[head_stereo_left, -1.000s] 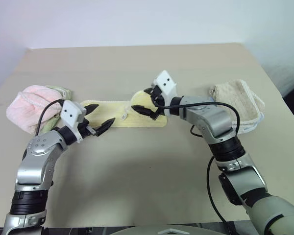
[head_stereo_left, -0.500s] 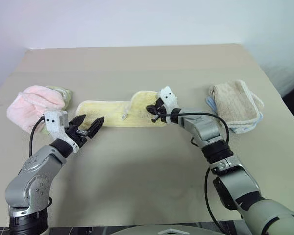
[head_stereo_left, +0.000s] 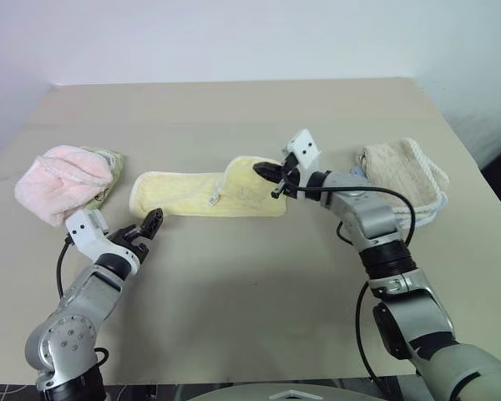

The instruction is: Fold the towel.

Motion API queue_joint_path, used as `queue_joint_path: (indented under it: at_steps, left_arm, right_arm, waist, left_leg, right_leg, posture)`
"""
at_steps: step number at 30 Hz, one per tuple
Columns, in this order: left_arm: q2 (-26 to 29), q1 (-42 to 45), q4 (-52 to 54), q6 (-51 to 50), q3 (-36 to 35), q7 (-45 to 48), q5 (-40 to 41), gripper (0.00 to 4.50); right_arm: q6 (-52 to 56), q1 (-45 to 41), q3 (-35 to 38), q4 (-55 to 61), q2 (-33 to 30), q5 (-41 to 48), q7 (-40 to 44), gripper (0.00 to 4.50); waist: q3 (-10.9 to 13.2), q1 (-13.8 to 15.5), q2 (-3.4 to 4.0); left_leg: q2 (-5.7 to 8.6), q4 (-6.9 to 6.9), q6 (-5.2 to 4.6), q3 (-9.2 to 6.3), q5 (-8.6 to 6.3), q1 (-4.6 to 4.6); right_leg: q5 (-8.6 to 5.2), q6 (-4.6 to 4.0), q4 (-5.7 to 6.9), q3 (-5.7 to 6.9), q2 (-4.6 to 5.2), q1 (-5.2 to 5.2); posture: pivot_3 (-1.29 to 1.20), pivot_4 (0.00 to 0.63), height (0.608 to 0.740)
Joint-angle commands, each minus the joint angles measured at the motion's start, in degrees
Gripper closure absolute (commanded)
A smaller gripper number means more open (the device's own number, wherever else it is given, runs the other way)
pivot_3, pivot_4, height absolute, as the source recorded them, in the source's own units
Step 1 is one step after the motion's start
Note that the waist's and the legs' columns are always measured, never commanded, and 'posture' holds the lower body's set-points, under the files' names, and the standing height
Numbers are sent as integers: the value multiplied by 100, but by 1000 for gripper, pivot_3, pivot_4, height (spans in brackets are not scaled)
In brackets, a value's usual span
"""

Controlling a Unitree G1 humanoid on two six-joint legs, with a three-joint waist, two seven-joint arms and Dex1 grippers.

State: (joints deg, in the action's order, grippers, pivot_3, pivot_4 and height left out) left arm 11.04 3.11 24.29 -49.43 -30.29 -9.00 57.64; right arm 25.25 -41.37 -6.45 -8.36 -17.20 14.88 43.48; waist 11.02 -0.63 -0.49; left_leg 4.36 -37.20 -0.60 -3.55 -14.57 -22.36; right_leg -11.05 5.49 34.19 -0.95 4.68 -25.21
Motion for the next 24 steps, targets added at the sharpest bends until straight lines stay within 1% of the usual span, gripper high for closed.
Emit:
queue_joint_path:
  at_steps: [1, 4, 9, 12, 17, 18, 20, 24]
  left_arm:
    - [-47, 417, -439, 38, -232, -346, 476, 0]
    - [-60, 798, -927, 24, -249, -508, 705, 0]
    - [-56, 1294, -1610, 4, -243, -743, 859, 0]
    - [-59, 1454, -1848, -4, -287, -898, 962, 0]
    - [-14, 1470, -1955, 2, -270, -1000, 1001, 0]
    - [-9, 1460, -1951, 17, -265, -991, 999, 387]
    - [-8, 1432, -1913, 89, -259, -958, 972, 869]
    - [-1, 1453, -1808, 288, -281, -828, 1002, 2265]
  right_arm:
    - [219, 37, 187, 653, -87, 262, 27, 4452]
    - [344, 82, 290, 904, -118, 344, -81, 4452]
    - [477, 149, 454, 1113, -207, 363, -293, 4452]
    - [512, 187, 504, 1163, -267, 382, -367, 4452]
    - [559, 276, 535, 1283, -339, 411, -445, 4452]
    - [565, 292, 532, 1305, -346, 418, -463, 4500]
    - [572, 321, 522, 1344, -346, 421, -496, 4500]
    - [570, 353, 518, 1346, -358, 399, -535, 4500]
  waist:
    - [-1, -1, -2]
    - [-1, 2, -3]
    - [-2, 28, -3]
    - [-4, 34, -3]
    - [-5, 58, -3]
    - [-4, 61, -3]
    - [-4, 74, -3]
    - [-4, 97, -5]
  left_leg:
    - [0, -1, 0, 0, 0, 1]
    - [0, -1, 0, 0, 0, 1]
    - [1, -1, 0, 1, 1, 0]
    - [2, -2, 2, 1, 2, 2]
    - [2, -2, 3, 0, 2, 8]
    - [2, -2, 3, 0, 2, 8]
    - [1, -2, 3, 0, 2, 8]
    - [1, -1, 3, 0, 2, 1]
  right_leg:
    - [0, 0, 0, 0, 0, 2]
    - [0, 0, 0, 0, 0, 1]
    - [0, 0, 0, 0, 1, 1]
    - [1, 0, 1, 0, 2, 4]
    - [1, -1, 1, 0, 1, 10]
    - [1, -1, 1, 0, 2, 11]
    - [1, -1, 1, 0, 1, 10]
    - [1, -1, -5, 0, 1, 6]
  posture:
    - [0, 150, 731]
    - [0, 150, 731]
    - [0, 150, 731]
    - [0, 150, 731]
    - [0, 150, 731]
    - [0, 150, 731]
    - [0, 150, 731]
    - [0, 150, 731]
